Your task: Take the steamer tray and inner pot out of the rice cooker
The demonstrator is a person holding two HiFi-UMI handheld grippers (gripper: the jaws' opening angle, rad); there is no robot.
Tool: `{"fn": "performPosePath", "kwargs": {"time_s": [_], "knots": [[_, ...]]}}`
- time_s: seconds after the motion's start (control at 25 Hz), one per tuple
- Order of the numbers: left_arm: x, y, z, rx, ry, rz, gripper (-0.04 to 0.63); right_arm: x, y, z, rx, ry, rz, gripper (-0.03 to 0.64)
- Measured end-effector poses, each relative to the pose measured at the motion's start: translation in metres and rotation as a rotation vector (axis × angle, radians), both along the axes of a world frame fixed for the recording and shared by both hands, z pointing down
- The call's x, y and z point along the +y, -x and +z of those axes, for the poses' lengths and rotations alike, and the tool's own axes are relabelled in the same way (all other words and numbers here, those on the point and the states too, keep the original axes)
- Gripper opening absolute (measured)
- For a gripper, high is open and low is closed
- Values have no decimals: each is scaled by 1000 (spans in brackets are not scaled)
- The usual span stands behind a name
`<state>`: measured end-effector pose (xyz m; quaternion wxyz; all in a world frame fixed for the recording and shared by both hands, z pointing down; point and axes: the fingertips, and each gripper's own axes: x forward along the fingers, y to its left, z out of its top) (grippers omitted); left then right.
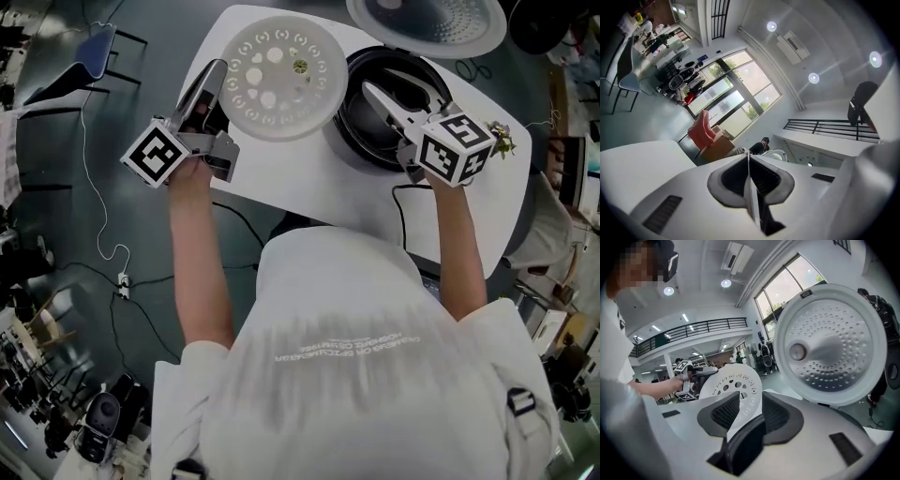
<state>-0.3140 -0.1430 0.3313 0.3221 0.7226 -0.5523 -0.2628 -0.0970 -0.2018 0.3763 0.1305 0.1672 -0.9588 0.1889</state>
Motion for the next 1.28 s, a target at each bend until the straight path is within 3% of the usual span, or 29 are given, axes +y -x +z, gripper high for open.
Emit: {"fn": "performPosePath", "kwargs": {"time_s": [0.16, 0.32, 0.52, 0.72, 1.08, 1.28], "knots": [[36, 53, 9, -3, 30, -69, 21, 26, 63, -7, -3, -8, -77, 152], [56, 104, 30, -101, 105, -97, 18, 46, 121, -7, 5, -3, -122, 152], [58, 129, 69, -115, 179, -97, 18, 54, 158, 7, 29, 17, -158, 152], [60, 133, 109, -111, 258, -72, 18, 59, 166, 23, 79, 55, -150, 152], [73, 178, 160, 1, 298, -153, 18, 63, 186, 47, 150, 107, -133, 150], [78, 207, 189, 139, 289, -307, 18, 55, 188, 53, 169, 115, -104, 150]]}}
